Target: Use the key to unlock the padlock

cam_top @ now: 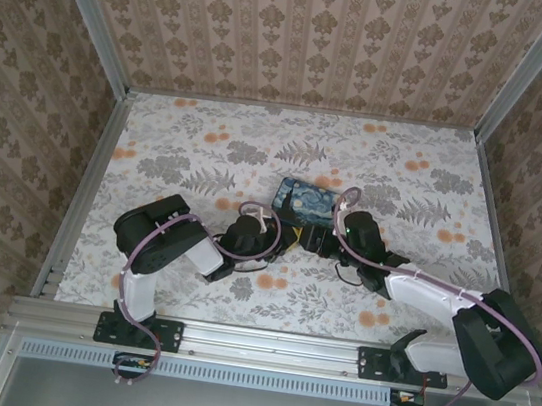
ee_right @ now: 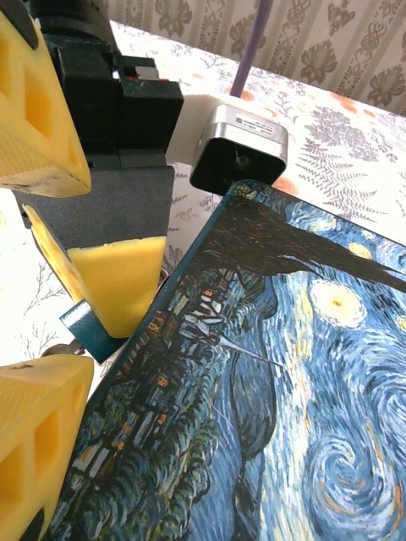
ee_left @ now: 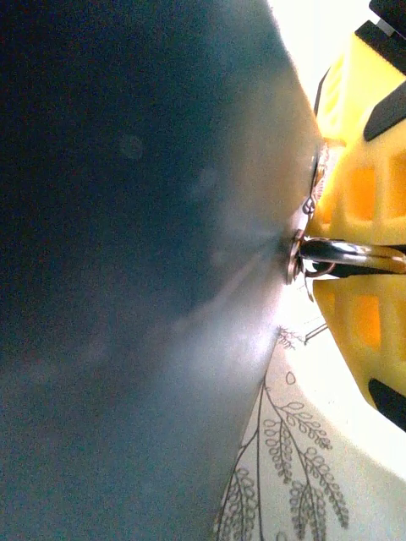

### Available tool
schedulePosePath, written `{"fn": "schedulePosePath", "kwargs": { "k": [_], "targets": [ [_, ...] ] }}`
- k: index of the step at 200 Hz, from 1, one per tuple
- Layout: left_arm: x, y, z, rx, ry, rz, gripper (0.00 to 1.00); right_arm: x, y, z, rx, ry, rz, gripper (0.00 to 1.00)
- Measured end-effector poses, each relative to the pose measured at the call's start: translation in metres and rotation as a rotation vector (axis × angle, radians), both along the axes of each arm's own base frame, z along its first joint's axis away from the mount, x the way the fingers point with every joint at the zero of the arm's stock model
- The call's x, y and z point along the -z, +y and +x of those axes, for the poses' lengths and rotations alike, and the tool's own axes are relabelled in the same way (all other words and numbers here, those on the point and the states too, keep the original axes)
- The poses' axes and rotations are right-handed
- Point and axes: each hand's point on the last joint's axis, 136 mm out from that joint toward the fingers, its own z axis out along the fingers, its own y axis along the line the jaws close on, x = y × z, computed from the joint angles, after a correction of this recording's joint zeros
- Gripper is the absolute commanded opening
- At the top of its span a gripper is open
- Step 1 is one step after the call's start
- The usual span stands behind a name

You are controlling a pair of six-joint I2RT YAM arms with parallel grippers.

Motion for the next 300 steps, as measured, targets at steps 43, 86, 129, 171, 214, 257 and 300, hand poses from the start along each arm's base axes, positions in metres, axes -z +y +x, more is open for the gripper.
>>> {"fn": "schedulePosePath", "kwargs": {
  "k": [43, 86, 129, 171, 214, 257, 300],
  "targets": [
    [0.009, 0.009, -0.028, 0.073, 0.016, 0.037, 0.45, 0.001, -0.009, 0.039, 0.073, -0.007, 0.001, 0.55],
    [0.005, 0.020, -0.044, 0.106, 0.021, 0.076, 0.52, 0.000, -0.006, 0.058, 0.087, -0.007, 0.001, 0.55],
    [-0.023, 0.037, -0.049, 0.121, -0.047, 0.164, 0.59, 0.000, -0.006, 0.060, 0.086, 0.002, 0.003, 0.56],
    [-0.095, 0.052, -0.028, 0.086, -0.228, 0.274, 0.65, 0.002, -0.019, 0.040, 0.093, 0.033, -0.014, 0.60],
    [-0.136, 0.084, -0.003, 0.026, -0.334, 0.399, 0.68, -0.027, -0.027, 0.030, 0.081, -0.033, -0.017, 0.74],
    [-0.137, 0.110, 0.013, 0.024, -0.355, 0.538, 0.74, -0.036, -0.045, 0.021, 0.103, -0.067, -0.073, 0.99],
    [-0.152, 0.126, 0.030, 0.006, -0.409, 0.603, 0.85, -0.044, -0.065, 0.020, 0.153, -0.108, -0.140, 1.00]
  ]
}}
